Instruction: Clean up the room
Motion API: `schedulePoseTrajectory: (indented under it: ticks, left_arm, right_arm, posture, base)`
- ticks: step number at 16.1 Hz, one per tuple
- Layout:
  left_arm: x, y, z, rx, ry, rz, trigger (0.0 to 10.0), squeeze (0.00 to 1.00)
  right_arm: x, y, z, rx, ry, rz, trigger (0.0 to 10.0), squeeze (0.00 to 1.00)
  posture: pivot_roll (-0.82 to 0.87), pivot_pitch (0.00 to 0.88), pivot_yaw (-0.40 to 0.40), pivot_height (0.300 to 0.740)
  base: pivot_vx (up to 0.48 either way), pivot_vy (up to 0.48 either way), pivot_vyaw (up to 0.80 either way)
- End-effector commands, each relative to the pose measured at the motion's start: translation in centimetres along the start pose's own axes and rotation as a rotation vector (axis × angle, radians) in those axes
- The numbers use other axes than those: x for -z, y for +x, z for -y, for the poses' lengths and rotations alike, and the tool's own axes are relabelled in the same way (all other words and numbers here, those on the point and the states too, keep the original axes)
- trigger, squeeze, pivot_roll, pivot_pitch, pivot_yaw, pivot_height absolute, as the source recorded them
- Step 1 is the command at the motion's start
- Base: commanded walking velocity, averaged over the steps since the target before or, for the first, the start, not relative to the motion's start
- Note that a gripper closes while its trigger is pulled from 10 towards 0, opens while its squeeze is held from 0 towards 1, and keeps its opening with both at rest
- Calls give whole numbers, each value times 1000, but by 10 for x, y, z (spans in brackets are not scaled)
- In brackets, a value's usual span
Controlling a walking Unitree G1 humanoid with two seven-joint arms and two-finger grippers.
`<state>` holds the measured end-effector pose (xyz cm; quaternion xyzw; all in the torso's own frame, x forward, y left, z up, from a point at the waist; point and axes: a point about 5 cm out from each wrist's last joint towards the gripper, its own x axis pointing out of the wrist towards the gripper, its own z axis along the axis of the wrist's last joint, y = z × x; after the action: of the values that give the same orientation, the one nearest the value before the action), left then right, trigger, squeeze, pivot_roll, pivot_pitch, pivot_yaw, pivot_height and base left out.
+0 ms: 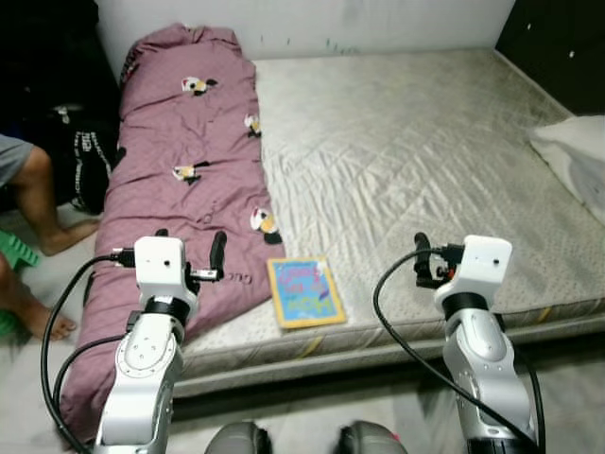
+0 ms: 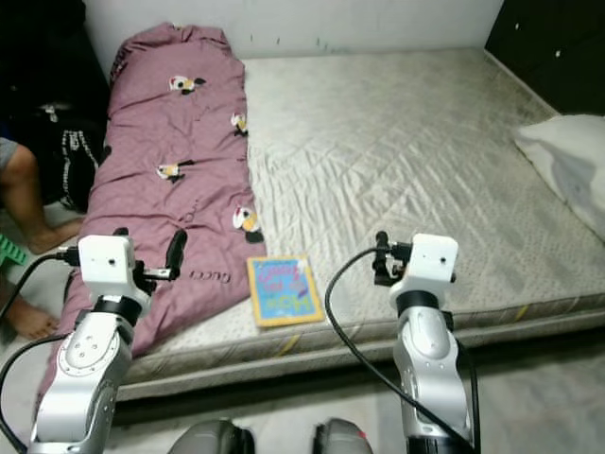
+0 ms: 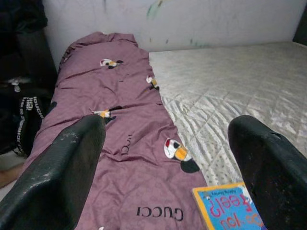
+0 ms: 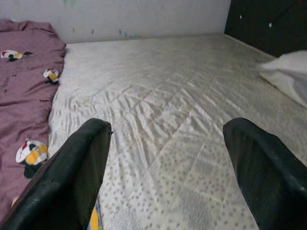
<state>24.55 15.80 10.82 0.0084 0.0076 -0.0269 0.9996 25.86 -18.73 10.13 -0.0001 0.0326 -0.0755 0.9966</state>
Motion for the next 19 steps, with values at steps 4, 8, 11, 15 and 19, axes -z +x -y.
schedulePoseTrajectory:
  ticks: [4, 8, 11, 15, 19]
  left_arm:
    - [-4, 0, 5, 26, 2, 24, 10000, 0]
    - [-4, 0, 6, 36, -3, 22, 10000, 0]
    - [-5, -1, 7, 52, -6, 26, 10000, 0]
    - [-6, -3, 10, 83, -15, 39, 10000, 0]
    - [-6, -3, 10, 87, -14, 37, 10000, 0]
  right_arm:
    - [-2, 0, 4, 13, -8, 2, 10000, 0]
    - [-2, 0, 4, 12, -9, 1, 10000, 0]
    - [-1, 0, 4, 11, -8, 1, 10000, 0]
    - [-1, 0, 3, 10, -9, 1, 10000, 0]
    - [-1, 0, 3, 12, 4, -5, 10000, 0]
  posture:
    - [7, 72, 12, 740]
    - [6, 72, 12, 740]
    - [5, 71, 12, 740]
    - [5, 71, 12, 740]
    - [5, 70, 12, 740]
  base:
    - [0, 71, 0]
    - [0, 0, 0]
    - [0, 0, 0]
    - [255, 0, 0]
    - [332, 0, -216]
